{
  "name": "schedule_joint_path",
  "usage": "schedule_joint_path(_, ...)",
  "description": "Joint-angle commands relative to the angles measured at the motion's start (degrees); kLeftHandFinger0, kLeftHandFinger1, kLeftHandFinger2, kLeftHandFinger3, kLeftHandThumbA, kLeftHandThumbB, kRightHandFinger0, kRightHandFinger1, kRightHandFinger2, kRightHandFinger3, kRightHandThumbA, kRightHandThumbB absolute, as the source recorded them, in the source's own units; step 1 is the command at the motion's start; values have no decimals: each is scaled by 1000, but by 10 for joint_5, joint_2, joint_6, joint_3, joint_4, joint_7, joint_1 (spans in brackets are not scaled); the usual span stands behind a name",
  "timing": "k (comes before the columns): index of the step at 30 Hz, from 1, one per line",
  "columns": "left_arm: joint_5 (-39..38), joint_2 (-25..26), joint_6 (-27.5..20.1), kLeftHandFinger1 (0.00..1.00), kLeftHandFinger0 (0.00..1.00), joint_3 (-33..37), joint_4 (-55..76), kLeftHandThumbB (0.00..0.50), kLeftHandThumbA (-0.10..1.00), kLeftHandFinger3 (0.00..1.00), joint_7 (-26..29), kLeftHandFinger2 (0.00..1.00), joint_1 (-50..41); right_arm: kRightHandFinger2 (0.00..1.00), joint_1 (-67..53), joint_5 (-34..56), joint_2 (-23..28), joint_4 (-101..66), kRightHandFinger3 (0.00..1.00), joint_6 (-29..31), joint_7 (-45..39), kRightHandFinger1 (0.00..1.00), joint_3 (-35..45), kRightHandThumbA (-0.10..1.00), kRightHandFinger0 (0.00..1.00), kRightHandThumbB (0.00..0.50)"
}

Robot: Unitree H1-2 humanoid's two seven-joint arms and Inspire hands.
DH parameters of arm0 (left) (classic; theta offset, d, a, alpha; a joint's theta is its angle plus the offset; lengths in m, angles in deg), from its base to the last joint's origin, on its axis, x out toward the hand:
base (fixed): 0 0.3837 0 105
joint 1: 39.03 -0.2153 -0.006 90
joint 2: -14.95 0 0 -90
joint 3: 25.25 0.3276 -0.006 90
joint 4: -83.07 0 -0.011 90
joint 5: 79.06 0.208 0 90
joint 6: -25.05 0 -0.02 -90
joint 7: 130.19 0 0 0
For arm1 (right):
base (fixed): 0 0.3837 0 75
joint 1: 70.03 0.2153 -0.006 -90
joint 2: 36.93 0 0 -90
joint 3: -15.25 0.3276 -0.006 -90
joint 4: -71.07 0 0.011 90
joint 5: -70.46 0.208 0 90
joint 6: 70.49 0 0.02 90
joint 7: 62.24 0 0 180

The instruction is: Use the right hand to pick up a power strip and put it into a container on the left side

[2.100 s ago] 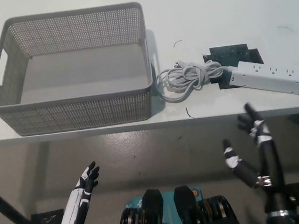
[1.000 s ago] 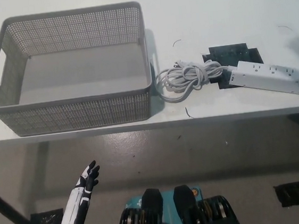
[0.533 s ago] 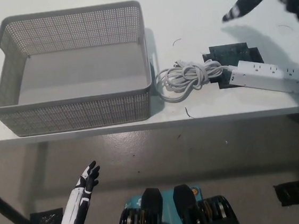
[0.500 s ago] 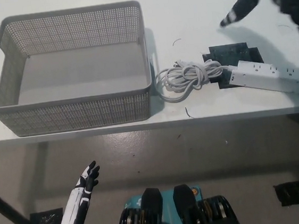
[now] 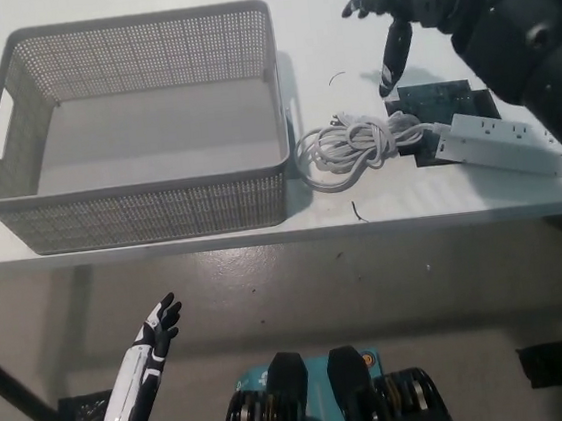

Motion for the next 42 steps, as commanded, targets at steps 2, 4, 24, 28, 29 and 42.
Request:
schedule_joint_path(2,5,12,-24,1000,1000,-1,18,175,982,1000,-7,1000,9,1000,35,-34,-16,47,1000,28,26,1000,-3,1000,1000,468)
schedule_joint_path(4,5,12,-23,1000,1000,-1,19,177,978,1000,-7,1000,8,1000,34,-48,-19,55,1000,28,35,1000,-12,1000,1000,468)
schedule_joint_path(24,1,12,-24,1000,1000,-3,19,167,933,1000,-12,1000,7,1000,-21,-69,-24,109,1000,18,86,1000,1,1000,1000,455)
schedule_joint_path(28,-1,10,-25,1000,1000,-4,19,162,924,1000,-12,1000,10,1000,-37,-67,-26,115,1000,38,108,1000,12,1000,1000,424)
schedule_joint_path(29,-3,10,-26,1000,1000,-5,18,156,916,1000,-13,1000,12,1000,-41,-62,-28,115,1000,39,114,1000,18,1000,1000,405)
schedule_joint_path(42,-1,15,-28,1000,1000,-6,20,159,911,1000,-16,1000,15,1000,-117,-9,-61,119,1000,110,404,1000,137,850,1000,342)
